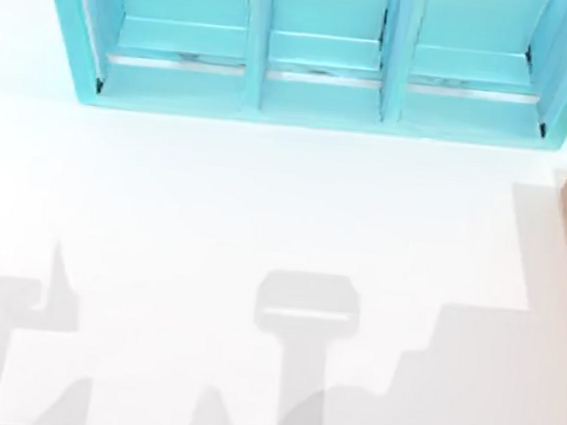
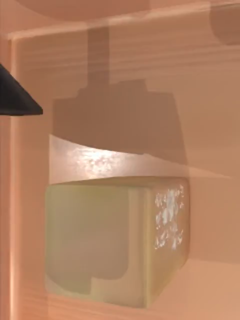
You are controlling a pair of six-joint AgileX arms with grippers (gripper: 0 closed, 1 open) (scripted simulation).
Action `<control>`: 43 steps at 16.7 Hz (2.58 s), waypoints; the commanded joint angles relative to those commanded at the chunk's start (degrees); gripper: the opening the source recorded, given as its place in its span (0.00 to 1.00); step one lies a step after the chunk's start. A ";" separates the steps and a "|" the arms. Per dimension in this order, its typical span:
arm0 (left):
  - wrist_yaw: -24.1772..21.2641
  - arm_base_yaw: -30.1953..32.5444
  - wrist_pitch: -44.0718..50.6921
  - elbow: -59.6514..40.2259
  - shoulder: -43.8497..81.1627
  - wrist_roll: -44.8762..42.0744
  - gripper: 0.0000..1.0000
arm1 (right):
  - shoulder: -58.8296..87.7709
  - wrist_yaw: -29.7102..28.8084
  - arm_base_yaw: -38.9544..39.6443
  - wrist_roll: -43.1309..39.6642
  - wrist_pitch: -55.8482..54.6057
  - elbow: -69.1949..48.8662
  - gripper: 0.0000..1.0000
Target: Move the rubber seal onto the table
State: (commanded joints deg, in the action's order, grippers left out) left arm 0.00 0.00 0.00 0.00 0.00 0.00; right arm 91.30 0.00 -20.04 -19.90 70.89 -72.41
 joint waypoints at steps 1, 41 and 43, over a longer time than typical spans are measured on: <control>0.00 0.00 0.00 0.00 0.00 0.00 1.00 | 0.03 0.00 -0.02 0.04 -0.13 0.12 1.00; 0.00 0.00 0.00 0.00 0.00 0.00 1.00 | 6.45 -0.06 0.01 0.45 -22.94 16.46 0.00; 0.00 0.00 0.00 0.00 0.00 0.00 1.00 | 5.76 -0.38 1.25 2.20 -21.24 14.90 0.00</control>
State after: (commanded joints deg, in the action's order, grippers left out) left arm 0.00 0.00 0.00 0.00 0.00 0.00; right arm 97.06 -0.38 -18.79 -17.71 49.65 -57.51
